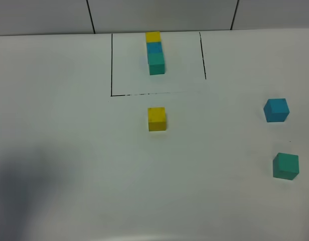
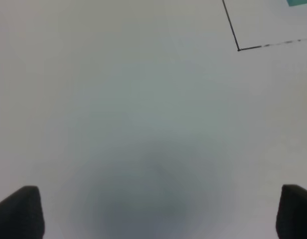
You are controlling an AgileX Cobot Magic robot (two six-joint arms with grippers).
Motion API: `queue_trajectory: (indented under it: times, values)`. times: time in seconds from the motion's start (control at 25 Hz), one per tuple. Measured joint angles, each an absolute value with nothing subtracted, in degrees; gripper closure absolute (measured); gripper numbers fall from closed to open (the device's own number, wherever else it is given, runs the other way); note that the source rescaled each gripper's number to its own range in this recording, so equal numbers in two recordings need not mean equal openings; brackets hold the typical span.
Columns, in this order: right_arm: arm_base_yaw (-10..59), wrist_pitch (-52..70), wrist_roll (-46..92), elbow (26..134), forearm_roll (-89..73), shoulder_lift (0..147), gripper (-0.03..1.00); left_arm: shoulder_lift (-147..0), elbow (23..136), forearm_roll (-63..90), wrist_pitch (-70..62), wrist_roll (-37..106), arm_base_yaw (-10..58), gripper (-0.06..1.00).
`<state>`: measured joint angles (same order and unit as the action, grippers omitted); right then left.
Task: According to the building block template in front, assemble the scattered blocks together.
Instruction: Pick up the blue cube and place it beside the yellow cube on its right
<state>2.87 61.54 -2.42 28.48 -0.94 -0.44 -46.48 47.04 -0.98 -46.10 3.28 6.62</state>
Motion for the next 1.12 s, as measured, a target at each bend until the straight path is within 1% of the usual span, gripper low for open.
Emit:
queue_trajectory:
  times: [0.24, 0.56, 0.76, 1.12]
  values:
    - [2.87, 61.54, -2.42, 28.48, -0.94, -0.44, 0.24, -35.41, 40.42, 0.58, -46.65, 2.78, 6.62, -0.01]
    - [2.87, 61.54, -2.42, 28.48, -1.09, -0.44, 0.24, -21.12, 35.01, 0.91, -54.49, 1.06, 6.62, 0.03]
    - [2.87, 61.54, -2.42, 28.48, -1.13, -0.44, 0.24, -12.43, 30.96, 0.98, -56.41, 0.00, 6.62, 0.05]
    - [2.87, 61.54, -2.42, 28.48, -1.13, -0.44, 0.24, -0.12, 28.90, 1.02, -59.63, -0.42, 6.62, 0.08]
